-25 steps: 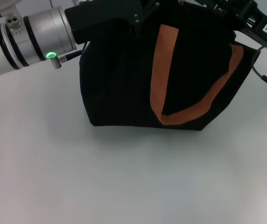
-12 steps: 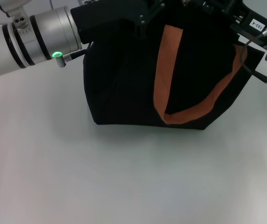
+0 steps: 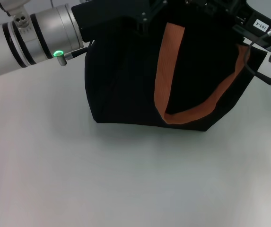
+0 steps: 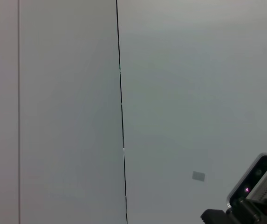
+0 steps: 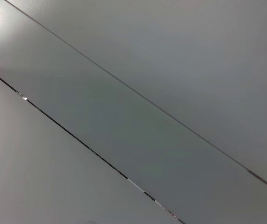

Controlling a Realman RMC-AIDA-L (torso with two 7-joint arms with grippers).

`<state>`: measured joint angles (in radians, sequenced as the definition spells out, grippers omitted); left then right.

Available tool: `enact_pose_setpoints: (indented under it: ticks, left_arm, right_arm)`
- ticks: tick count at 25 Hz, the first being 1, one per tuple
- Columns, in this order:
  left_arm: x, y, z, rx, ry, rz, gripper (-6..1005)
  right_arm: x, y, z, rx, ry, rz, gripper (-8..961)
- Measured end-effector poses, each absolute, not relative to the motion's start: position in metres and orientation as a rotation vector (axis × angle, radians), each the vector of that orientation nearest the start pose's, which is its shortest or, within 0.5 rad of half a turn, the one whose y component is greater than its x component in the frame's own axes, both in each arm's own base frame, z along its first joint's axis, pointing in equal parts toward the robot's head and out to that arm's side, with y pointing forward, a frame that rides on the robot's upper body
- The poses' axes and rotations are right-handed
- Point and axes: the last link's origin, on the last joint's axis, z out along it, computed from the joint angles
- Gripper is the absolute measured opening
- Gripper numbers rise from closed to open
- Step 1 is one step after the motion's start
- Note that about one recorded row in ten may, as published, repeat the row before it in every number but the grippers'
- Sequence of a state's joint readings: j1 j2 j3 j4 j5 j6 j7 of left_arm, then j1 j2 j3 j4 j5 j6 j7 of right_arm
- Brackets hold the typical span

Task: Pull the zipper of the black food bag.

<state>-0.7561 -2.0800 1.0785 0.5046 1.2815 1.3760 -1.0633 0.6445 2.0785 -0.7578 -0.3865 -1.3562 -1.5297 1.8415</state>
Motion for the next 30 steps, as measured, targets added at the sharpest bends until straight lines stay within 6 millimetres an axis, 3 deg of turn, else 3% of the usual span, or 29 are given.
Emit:
enact_pose_setpoints:
  ticks: [30]
  left_arm:
    - [-0.1312, 0.3967, -0.0183, -2.506, -0.108, -1.167, 30]
  right_arm:
    - [0.1917, 0.3728, 0.0087, -2.232, 1.385, 1.659, 617]
